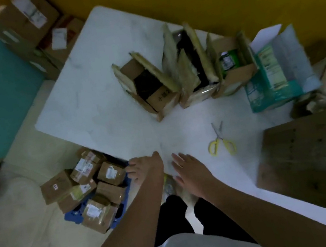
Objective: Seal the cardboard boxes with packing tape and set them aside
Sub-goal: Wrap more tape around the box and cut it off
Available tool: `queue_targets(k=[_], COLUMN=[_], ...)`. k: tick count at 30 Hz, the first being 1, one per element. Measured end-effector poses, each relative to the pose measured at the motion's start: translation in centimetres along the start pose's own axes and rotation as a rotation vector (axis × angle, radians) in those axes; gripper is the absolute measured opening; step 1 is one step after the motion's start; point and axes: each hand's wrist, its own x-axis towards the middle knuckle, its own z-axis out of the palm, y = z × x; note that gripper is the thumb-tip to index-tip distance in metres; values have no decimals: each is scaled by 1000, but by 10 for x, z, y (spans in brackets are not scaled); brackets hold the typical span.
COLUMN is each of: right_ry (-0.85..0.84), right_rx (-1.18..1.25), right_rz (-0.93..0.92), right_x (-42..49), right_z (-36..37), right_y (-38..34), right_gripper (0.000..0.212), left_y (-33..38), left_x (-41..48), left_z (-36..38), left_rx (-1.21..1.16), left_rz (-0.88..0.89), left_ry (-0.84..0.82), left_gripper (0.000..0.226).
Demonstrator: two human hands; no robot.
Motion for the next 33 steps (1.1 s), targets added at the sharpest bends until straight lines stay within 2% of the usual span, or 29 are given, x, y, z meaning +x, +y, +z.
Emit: queue_targets(k=[3, 5, 7, 10, 11, 13, 16, 18, 20, 26, 29, 33], right_ry=[261, 469, 592, 854, 895, 834, 607, 485, 402, 294, 285, 260], right_rx=[58, 166, 274, 214, 182, 116, 58, -15, -111, -300, -343, -305], right_rz=[144, 273, 422, 590, 647, 751, 671, 555, 459, 283, 255, 264], right_x=[-26, -63, -115, -197, -217, -265, -324, -350, -365, -374, -372, -369], right_z=[-70, -117, -154, -181, -182, -174, -149, -140, -136, -122, -114, -116], right_y=[12, 23, 37, 71, 85, 116, 152, 166, 175, 200, 204, 204], right_gripper=[41, 37, 37, 37, 40, 51, 74, 84, 89, 88, 90, 104], left_y=[23, 38, 52, 65, 66, 62, 64, 77, 92, 116, 112, 112], left_x=[-37, -71, -118, -203, -226, -274, -318, -334, -344, -353, -353, -350], left_z=[-5, -1, 9, 34, 41, 64, 103, 124, 142, 164, 163, 162], left_rx=[-26, -91, -160, -121, -100, -22, 164, 332, 493, 643, 640, 661], left_rz=[261, 518, 795, 1229, 1371, 1653, 1911, 1985, 1968, 1919, 1930, 1916], left_ry=[-38, -95, -186, -274, -268, -232, -116, 21, 97, 272, 292, 248], left_gripper=[60, 40, 26, 25, 26, 26, 35, 43, 48, 42, 49, 60])
